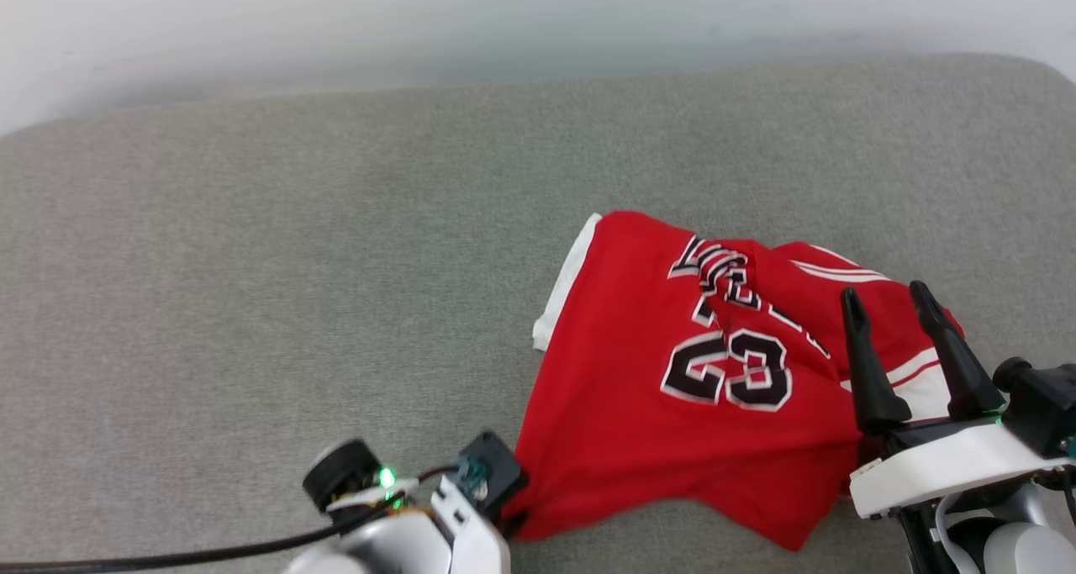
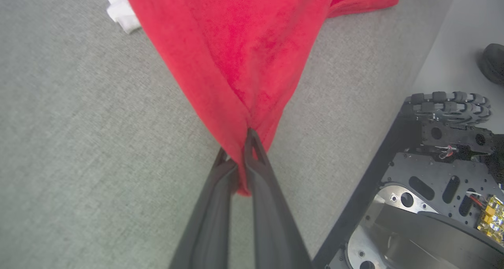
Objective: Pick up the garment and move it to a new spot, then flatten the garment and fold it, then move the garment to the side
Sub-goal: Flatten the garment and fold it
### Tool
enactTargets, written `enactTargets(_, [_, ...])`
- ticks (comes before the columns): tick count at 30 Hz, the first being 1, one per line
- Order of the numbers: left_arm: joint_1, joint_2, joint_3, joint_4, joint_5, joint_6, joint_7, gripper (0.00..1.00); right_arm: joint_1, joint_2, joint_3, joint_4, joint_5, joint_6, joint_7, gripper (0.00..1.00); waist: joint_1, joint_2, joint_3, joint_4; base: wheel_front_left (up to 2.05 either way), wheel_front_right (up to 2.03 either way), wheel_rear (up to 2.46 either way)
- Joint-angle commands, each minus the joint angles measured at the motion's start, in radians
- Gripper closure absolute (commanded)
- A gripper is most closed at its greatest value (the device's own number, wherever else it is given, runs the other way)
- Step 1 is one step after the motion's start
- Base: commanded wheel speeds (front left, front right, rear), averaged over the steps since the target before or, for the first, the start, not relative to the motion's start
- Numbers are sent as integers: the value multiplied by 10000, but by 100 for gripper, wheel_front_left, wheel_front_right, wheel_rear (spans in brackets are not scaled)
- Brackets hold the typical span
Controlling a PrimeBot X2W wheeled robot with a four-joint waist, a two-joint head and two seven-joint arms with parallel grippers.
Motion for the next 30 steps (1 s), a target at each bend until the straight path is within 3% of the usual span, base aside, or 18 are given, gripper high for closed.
enactTargets(1, [449,115,-73,-212,-151,138,77,100,98,19,-33,-19,-4,-3,34,0,0,0,-294,245,0,0,0])
enactTargets(12, [3031,918,-562,-405,-1355,1082,743,100,494,18,-139,-69,-84,-3,369,0,0,0,-973,632,0,0,0])
enactTargets(20, [3966,861,-505,189,-2039,1533,645,100,663,18,-102,-277,-117,-5,547,0,0,0,-1164,693,0,0,0])
enactTargets(21, [3996,816,-423,226,-2084,1601,497,85,682,18,-111,-306,-116,-3,550,0,0,0,-1184,701,0,0,0])
enactTargets(22, [4035,750,-322,256,-2144,1660,317,20,693,18,-122,-351,-119,-3,565,0,0,0,-1203,707,0,0,0])
enactTargets(23, [4007,656,-198,270,-2111,1701,74,0,701,18,-130,-383,-121,-3,578,0,0,0,-1219,716,0,0,0])
enactTargets(30, [3457,190,759,89,-1795,2157,-1622,0,882,18,-223,-561,-85,-3,684,0,0,0,-1396,722,0,0,0])
